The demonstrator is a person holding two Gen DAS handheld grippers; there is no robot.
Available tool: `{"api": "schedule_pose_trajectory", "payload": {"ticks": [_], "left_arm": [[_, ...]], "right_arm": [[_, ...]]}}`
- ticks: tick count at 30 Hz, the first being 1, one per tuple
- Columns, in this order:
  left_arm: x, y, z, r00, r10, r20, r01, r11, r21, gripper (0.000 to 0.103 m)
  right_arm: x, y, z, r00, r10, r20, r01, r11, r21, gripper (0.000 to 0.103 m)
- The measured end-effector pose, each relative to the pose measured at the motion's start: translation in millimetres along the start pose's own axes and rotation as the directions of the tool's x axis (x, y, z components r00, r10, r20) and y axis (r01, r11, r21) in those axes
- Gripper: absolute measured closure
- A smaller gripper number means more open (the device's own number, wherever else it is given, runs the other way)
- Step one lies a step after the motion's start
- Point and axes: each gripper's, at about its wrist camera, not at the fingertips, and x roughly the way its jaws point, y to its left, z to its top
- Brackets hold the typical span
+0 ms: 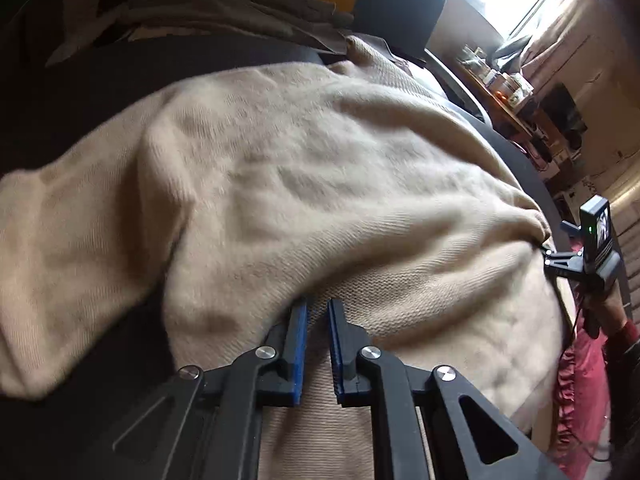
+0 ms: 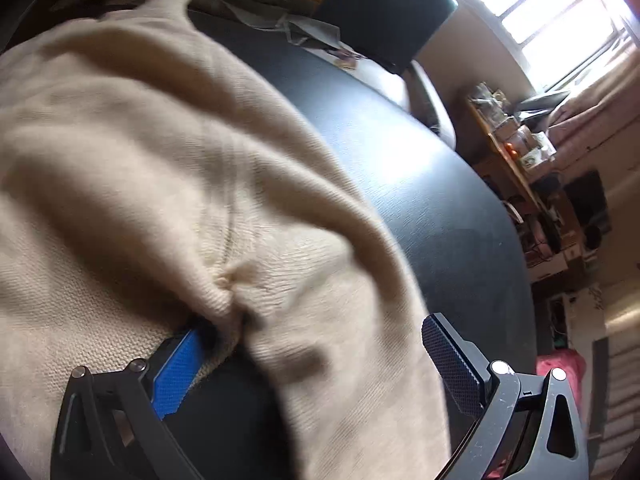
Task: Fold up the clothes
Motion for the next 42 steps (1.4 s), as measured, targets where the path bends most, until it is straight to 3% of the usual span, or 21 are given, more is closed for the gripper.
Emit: {"api": "schedule_pose_trajectory", "payload": {"ticks": [4,9,12,14,15,17,20,22,25,29,30,32,33,34,36,37,39,41,42], "left_arm": [[4.2,-7.2,11.7,0.992,0.125,0.027,-0.127,0.987,0.1,0.096],[0.0,-9.0,9.0,0.985,0.172,0.017,-0.173,0.977,0.124,0.096],[-10.8,-13.6,-0.1,0.985,0.175,-0.001,-0.174,0.977,0.123,0.092],[-23.3,-18.4,-11.8,0.985,0.17,0.01,-0.17,0.978,0.123,0.09],[-29.9,-21.4,-18.7,0.987,0.158,0.018,-0.159,0.979,0.124,0.09],[-42.1,-28.2,-33.0,0.993,0.113,0.03,-0.116,0.985,0.126,0.089],[-55.6,-42.5,-51.5,0.999,0.043,0.025,-0.046,0.99,0.132,0.088],[-61.8,-56.3,-65.7,1.0,-0.017,0.014,0.014,0.988,0.152,0.088],[-70.2,-82.3,-83.0,0.996,-0.091,0.0,0.089,0.977,0.196,0.088],[-75.9,-115.1,-104.0,0.984,-0.177,-0.028,0.178,0.948,0.263,0.084],[-73.9,-122.0,-108.5,0.983,-0.179,-0.041,0.183,0.942,0.28,0.084],[-69.9,-130.7,-116.0,0.983,-0.173,-0.062,0.184,0.937,0.298,0.084],[-67.4,-132.0,-118.2,0.982,-0.176,-0.072,0.19,0.936,0.295,0.084],[-66.4,-131.8,-120.9,0.979,-0.187,-0.081,0.202,0.937,0.284,0.084],[-65.3,-129.1,-124.1,0.969,-0.226,-0.094,0.243,0.94,0.241,0.084],[-65.9,-129.3,-125.2,0.963,-0.253,-0.097,0.269,0.936,0.225,0.084],[-68.1,-130.5,-127.0,0.948,-0.304,-0.096,0.317,0.927,0.201,0.084],[-73.3,-135.9,-127.3,0.933,-0.35,-0.08,0.359,0.91,0.208,0.084],[-75.0,-139.6,-127.1,0.918,-0.389,-0.081,0.397,0.894,0.208,0.083]], "right_arm": [[23.9,-16.1,30.0,0.996,-0.087,-0.019,0.087,0.996,0.005,0.0],[23.4,-20.0,41.8,0.997,-0.072,-0.03,0.072,0.997,0.016,0.0],[-4.6,-16.4,25.1,0.999,0.032,-0.001,-0.032,0.998,0.051,0.0],[-32.0,-15.7,2.7,0.98,0.191,0.047,-0.195,0.974,0.115,0.0],[-46.8,-15.6,-12.2,0.95,0.305,0.073,-0.313,0.937,0.153,0.0],[-71.2,-11.7,-43.5,0.86,0.494,0.129,-0.511,0.834,0.21,0.0],[-96.7,4.3,-93.1,0.696,0.689,0.203,-0.714,0.636,0.292,0.0],[-108.7,15.3,-120.8,0.587,0.76,0.279,-0.798,0.484,0.36,0.0],[-108.0,21.5,-144.9,0.507,0.784,0.357,-0.83,0.334,0.446,0.0],[-93.1,41.8,-177.1,0.349,0.83,0.434,-0.832,0.061,0.551,0.0],[-89.7,46.9,-182.9,0.324,0.83,0.453,-0.824,0.013,0.566,0.0],[-83.3,57.2,-188.9,0.296,0.82,0.489,-0.808,-0.058,0.586,0.0],[-82.6,61.3,-186.6,0.267,0.817,0.511,-0.806,-0.102,0.583,0.0],[-87.2,62.6,-181.3,0.22,0.808,0.547,-0.822,-0.149,0.55,0.0],[-108.5,58.8,-160.5,0.137,0.781,0.609,-0.88,-0.187,0.438,0.0],[-117.5,56.7,-146.6,0.115,0.773,0.624,-0.902,-0.182,0.392,0.0],[-127.8,56.6,-115.7,0.093,0.771,0.63,-0.929,-0.16,0.333,0.0],[-125.1,67.0,-82.9,0.089,0.791,0.605,-0.938,-0.139,0.319,0.0],[-118.5,76.7,-67.8,0.092,0.806,0.584,-0.933,-0.135,0.334,0.0]]}}
